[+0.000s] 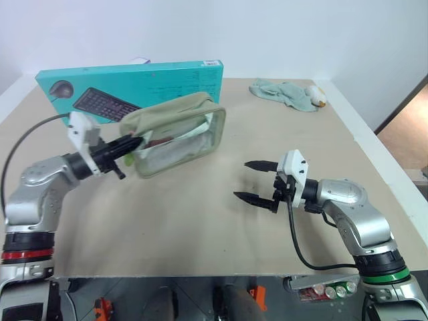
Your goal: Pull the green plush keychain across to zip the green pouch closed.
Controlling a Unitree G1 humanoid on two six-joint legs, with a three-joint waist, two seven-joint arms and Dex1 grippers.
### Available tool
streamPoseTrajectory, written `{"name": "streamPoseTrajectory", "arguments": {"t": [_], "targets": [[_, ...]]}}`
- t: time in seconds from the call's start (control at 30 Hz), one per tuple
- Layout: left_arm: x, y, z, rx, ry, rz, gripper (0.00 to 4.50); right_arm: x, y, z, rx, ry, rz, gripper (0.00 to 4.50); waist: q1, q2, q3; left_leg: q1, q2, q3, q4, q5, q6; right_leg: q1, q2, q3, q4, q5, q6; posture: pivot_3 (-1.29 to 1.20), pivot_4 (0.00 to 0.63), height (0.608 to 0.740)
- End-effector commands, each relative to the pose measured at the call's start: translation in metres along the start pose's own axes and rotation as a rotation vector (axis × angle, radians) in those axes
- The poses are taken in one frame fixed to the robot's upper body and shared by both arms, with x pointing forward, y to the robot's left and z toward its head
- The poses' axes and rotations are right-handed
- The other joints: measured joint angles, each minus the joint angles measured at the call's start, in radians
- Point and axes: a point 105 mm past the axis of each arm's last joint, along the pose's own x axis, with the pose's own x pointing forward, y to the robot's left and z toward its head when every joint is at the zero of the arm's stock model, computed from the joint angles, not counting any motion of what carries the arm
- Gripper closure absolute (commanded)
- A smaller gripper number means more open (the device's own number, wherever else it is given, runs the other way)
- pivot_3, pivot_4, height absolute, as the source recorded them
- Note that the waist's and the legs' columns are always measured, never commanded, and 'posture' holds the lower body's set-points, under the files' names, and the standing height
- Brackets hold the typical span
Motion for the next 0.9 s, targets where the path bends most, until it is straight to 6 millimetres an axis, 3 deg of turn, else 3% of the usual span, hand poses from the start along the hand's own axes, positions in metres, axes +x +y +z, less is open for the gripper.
{"name": "streamPoseTrajectory", "arguments": {"t": [0.03,0.2,0.4,0.5,0.6,0.77,0.9], "targets": [[0.022,-0.026,0.023,0.041,-0.068,-0.145,4.46,-0.023,-0.021,0.011,-0.051,-0.005,-0.101,0.00,0.000,0.000,0.000,0.000,0.000,0.000,0.000,0.000,0.000,0.000,0.000,0.000,0.000,0.000,0.000,0.00,0.150,0.740],[0.042,-0.048,0.035,0.036,-0.113,-0.265,4.46,-0.046,-0.034,0.004,-0.053,0.030,-0.199,0.00,0.000,0.000,0.000,0.000,0.000,0.000,0.000,0.000,0.000,0.000,0.001,0.000,0.000,0.000,0.000,0.00,0.150,0.740],[0.040,-0.058,0.043,0.059,-0.113,-0.346,4.46,-0.069,-0.038,-0.004,-0.018,0.048,-0.278,0.00,-0.004,0.001,0.000,0.000,0.001,-0.002,0.000,0.000,0.000,0.000,0.003,0.001,0.000,0.000,0.000,0.00,0.150,0.740],[0.040,-0.048,0.031,0.098,-0.059,-0.302,4.46,-0.083,-0.040,-0.003,0.015,0.023,-0.331,0.00,-0.003,0.001,0.000,0.001,0.002,-0.002,0.000,0.000,0.000,0.000,0.004,0.001,0.000,0.001,-0.001,0.00,0.150,0.740],[0.042,-0.053,0.027,0.131,-0.051,-0.308,4.46,-0.096,-0.035,-0.002,0.024,0.032,-0.352,0.00,-0.002,0.001,0.000,0.001,0.002,-0.001,0.000,0.000,0.001,0.000,0.004,0.000,0.000,0.001,-0.001,0.00,0.150,0.740],[0.041,-0.062,0.022,0.129,-0.033,-0.339,4.46,-0.104,-0.029,0.008,0.021,0.024,-0.371,0.00,-0.003,0.001,0.000,0.001,0.001,-0.001,0.000,0.000,0.001,0.000,0.003,0.002,0.000,0.001,-0.001,0.00,0.150,0.740],[0.040,-0.067,0.022,0.080,-0.024,-0.322,4.46,-0.099,-0.026,0.024,-0.010,-0.008,-0.372,0.00,-0.003,0.001,0.000,0.001,0.001,-0.002,0.000,0.001,0.001,0.000,0.003,0.002,0.000,0.001,0.000,0.00,0.150,0.740]]}}
